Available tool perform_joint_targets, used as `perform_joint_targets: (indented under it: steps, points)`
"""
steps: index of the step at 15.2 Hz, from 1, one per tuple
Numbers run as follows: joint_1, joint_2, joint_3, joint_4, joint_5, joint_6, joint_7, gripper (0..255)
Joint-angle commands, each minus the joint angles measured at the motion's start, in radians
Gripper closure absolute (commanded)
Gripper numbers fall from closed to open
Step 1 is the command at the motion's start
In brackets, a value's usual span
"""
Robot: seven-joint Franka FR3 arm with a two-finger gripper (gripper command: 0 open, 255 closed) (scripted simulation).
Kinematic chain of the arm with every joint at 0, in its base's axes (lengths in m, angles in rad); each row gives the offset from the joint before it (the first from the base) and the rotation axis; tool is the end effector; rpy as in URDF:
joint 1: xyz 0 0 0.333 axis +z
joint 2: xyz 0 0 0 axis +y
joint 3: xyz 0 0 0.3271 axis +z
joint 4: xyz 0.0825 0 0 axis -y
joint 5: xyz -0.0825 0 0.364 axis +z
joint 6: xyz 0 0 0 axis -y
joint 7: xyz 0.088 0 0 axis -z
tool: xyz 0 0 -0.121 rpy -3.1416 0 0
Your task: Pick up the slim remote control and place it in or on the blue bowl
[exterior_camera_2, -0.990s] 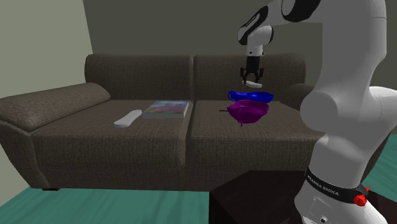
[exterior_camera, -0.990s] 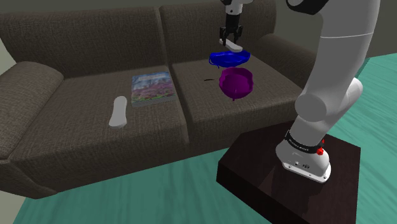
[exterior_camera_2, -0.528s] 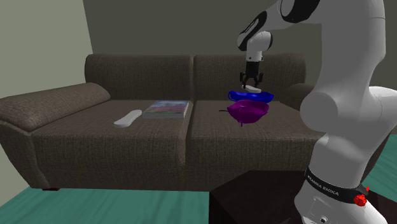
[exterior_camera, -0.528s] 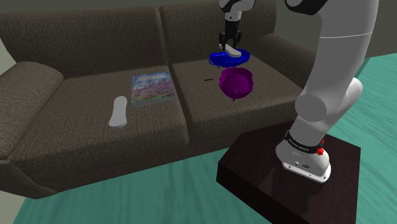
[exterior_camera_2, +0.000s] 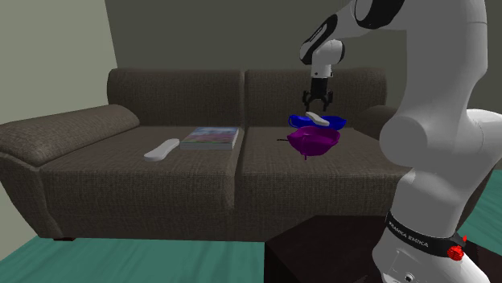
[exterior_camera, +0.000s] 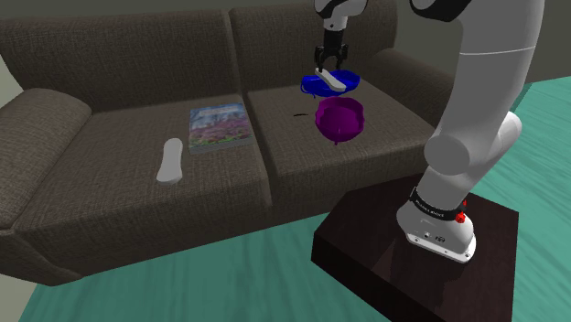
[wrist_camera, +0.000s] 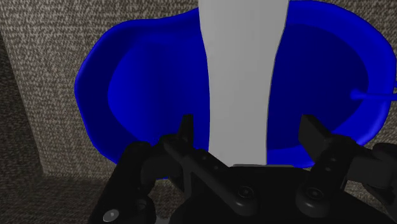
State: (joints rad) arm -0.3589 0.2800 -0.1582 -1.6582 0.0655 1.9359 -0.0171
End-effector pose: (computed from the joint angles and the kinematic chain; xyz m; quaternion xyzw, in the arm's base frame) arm 0.5515 -0.2972 0.4515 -0.9667 0.2557 -0.0030 0.0083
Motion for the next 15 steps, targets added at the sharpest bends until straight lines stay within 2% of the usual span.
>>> perform_joint_targets:
  steps: [1,4,8,15]
  points:
    - [0.0,0.0,0.0,0.0,0.0,0.0,0.0,0]
    - [0.0,0.0,0.0,0.0,0.0,0.0,0.0,0]
    - [-0.002,-0.016,-0.002,0.105,-0.004,-0.121,0.003,0]
    - [-0.002,-0.016,-0.002,0.105,-0.004,-0.121,0.003,0]
